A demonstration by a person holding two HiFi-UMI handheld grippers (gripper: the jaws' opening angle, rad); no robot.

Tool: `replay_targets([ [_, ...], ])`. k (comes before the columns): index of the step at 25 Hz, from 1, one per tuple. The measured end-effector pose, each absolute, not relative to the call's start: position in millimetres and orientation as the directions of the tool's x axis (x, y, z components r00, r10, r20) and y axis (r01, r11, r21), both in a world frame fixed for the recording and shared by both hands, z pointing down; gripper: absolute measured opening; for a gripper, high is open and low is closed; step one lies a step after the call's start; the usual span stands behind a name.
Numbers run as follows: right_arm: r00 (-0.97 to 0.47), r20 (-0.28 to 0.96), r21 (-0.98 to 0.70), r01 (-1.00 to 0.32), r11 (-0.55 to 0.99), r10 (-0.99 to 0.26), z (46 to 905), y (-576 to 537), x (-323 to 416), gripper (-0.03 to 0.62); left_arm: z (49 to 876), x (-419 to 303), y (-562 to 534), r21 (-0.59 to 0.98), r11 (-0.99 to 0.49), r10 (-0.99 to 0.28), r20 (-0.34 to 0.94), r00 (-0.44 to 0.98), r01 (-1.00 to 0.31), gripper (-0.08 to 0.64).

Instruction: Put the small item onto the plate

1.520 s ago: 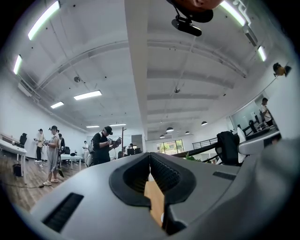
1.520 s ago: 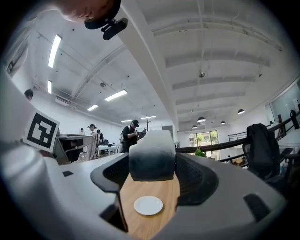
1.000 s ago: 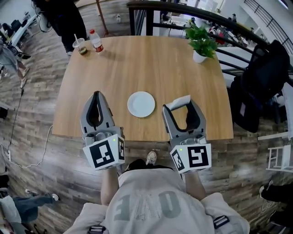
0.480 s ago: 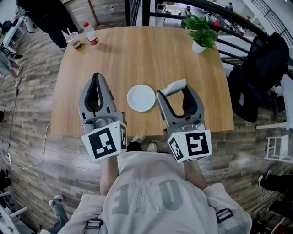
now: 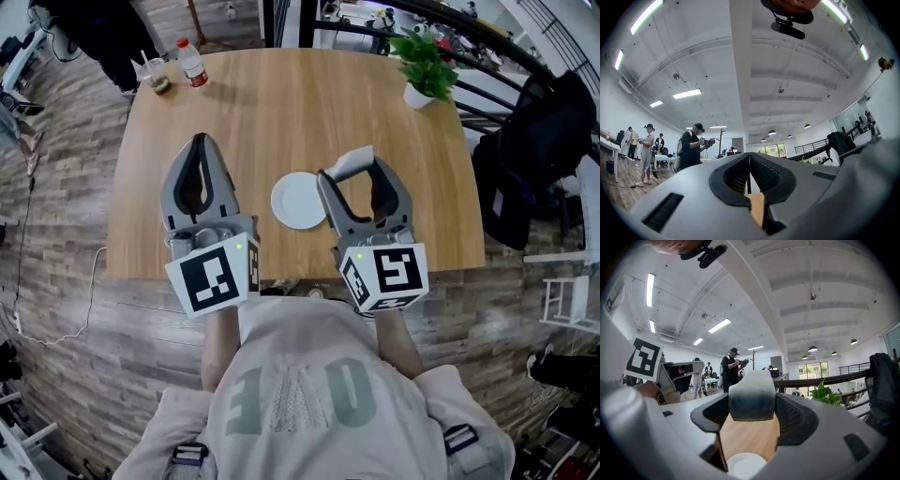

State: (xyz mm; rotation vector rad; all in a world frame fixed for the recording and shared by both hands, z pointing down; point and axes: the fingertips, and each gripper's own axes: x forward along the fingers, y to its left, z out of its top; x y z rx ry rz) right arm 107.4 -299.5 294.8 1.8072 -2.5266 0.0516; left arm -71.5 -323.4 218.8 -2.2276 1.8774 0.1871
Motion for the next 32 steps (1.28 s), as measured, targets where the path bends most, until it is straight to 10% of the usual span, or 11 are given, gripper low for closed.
replay_targets([
  [20,-0.327,0.720,-0.043,-0.901,0.431,-0.612,536.6,-368.7,66.8,0.311,264.4,-97.5,-336.0,-0.065,-0.153,-0.978,-0.130,0.160,-0.986,0.009],
  [32,-0.258,0.855,-0.030,-0.891,0.453,-0.450,597.4,-360.9,65.8,0.311,278.7,-120.7,-337.9,-0.043,-0.100,-0.989,-0.102,0.104,-0.994,0.009],
])
